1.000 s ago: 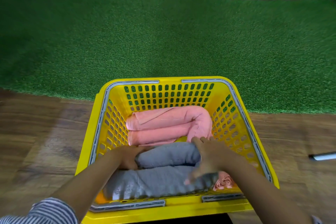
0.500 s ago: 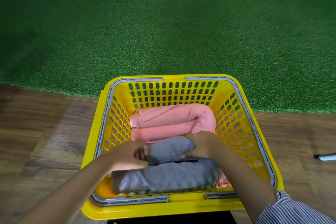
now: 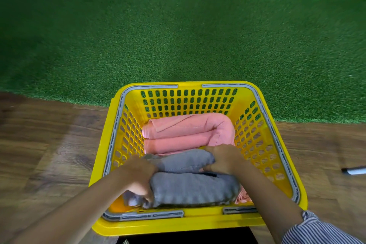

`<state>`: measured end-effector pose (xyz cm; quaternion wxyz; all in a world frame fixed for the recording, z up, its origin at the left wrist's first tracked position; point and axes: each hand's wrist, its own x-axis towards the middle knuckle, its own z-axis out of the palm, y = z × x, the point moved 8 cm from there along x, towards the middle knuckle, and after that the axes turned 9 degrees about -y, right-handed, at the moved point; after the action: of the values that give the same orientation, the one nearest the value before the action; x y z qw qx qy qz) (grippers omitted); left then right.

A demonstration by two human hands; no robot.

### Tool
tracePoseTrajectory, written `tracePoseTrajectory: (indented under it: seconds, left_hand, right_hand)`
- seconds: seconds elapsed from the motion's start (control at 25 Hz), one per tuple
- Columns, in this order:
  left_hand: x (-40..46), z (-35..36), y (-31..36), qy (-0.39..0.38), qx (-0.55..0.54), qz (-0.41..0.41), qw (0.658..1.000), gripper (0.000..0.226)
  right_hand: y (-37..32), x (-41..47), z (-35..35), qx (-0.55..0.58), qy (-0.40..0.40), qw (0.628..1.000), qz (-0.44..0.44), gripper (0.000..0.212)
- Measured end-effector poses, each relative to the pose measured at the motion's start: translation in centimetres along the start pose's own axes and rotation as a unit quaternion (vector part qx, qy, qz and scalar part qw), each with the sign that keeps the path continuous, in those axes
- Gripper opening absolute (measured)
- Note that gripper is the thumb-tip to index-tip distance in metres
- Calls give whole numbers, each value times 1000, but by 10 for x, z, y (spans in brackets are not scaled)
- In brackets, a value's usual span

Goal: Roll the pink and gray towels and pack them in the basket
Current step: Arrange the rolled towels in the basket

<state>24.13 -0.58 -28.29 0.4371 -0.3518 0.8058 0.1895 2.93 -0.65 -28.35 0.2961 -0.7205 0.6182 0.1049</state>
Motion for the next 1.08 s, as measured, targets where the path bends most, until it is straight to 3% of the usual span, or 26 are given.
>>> tracePoseTrajectory:
  seconds: [0.2,0.32,0.4,0.48,0.52,0.64,0.76,0.88,1.0,1.08]
  left_hand:
    - [13,28,18,-9,38,-13,999,68]
    - [18,9,-9,-63,-167,-4,984,49]
    - [28,-16,-37,20,-268,-12,963,61]
    - [43,-20,-41,58,-248,-13,967,103]
    - [53,-12,-32,49,-242,7,969,109]
    - [69,3,-3,93,-167,105,976,93]
    - [63,-2,-10,169,-73,61,981,84]
    - [55,-6,2,197,-10,31,980,72]
    - [55,-3,7,109,-50,24,993,73]
    - [63,8,-8,-32,-190,44,980,69]
  right_hand:
    - [0,2,3,14,9,1000,-1,65]
    - [-1,-1,3,31,14,999,-5,62]
    - [-3,-4,2,26,18,999,-4,57]
    - [-4,-5,2,19,22,1000,4,56]
    - [-4,-6,2,17,23,1000,8,55]
    - [-5,-19,-1,-2,32,999,1,55]
    - [-7,-32,0,-15,22,1000,-12,55]
    - [-9,-17,-8,57,-88,994,39,58]
    - [-6,12,2,182,-161,963,119,65]
    - [-7,22,24,173,-217,953,120,55]
